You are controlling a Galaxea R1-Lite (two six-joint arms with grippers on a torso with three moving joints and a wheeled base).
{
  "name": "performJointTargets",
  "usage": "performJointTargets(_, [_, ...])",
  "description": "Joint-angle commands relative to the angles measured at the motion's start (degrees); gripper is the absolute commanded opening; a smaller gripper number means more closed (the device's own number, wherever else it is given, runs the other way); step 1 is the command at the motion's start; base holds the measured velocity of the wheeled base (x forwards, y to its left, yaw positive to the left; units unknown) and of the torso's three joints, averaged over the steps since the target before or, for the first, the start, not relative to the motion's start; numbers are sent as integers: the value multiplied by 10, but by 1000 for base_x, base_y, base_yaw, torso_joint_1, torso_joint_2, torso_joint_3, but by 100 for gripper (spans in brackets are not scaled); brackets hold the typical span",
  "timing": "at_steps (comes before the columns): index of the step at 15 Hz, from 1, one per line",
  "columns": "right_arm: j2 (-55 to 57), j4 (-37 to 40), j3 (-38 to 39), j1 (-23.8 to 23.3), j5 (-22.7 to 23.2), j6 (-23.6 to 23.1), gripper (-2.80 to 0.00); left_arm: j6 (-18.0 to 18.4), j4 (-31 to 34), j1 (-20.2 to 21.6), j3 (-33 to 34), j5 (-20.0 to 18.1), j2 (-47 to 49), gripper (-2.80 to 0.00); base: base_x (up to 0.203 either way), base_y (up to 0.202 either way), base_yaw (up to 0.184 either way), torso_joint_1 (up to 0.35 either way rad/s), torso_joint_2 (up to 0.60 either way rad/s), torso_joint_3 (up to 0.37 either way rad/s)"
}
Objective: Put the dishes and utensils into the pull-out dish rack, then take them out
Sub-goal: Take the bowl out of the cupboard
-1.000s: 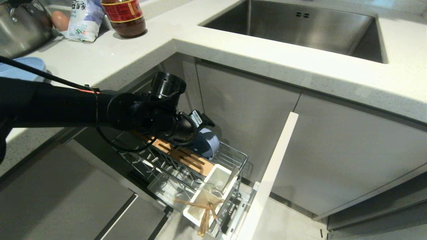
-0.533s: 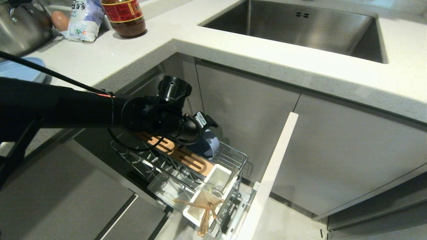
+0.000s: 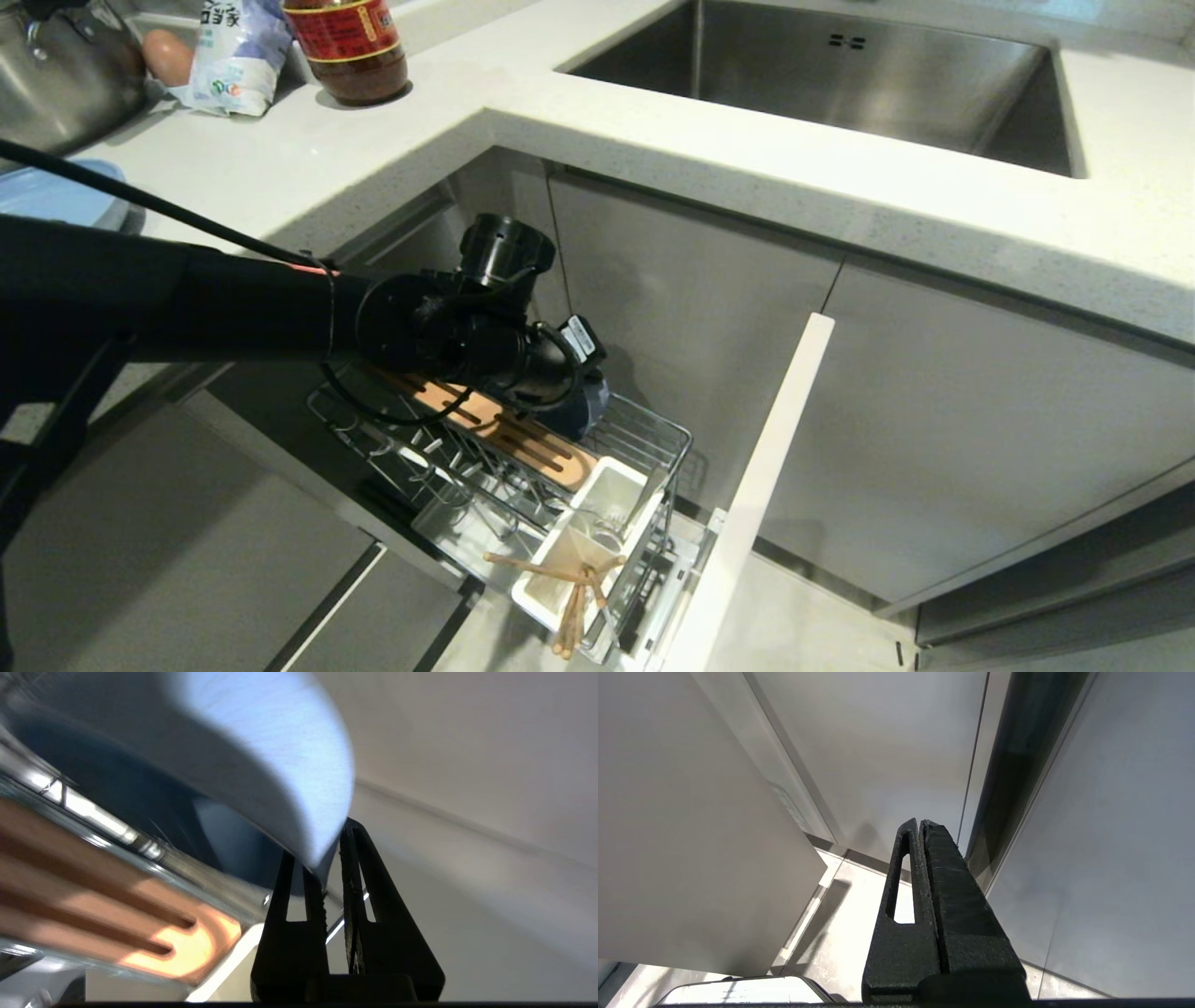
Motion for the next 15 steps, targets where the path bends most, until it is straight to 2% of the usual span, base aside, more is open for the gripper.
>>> performJointTargets(1, [-2, 0, 0, 0, 0, 0, -280, -4, 1, 0, -1, 2, -6, -280, 0, 0, 0, 0, 0, 0])
performJointTargets(8, [-2, 0, 0, 0, 0, 0, -280, -18, 17, -13, -1, 1, -60, -280, 0, 0, 0, 0, 0, 0])
performJointTargets(15, [-2, 0, 0, 0, 0, 0, -280, -18, 17, -55, -43, 3, -174, -280, 0, 0, 0, 0, 0, 0])
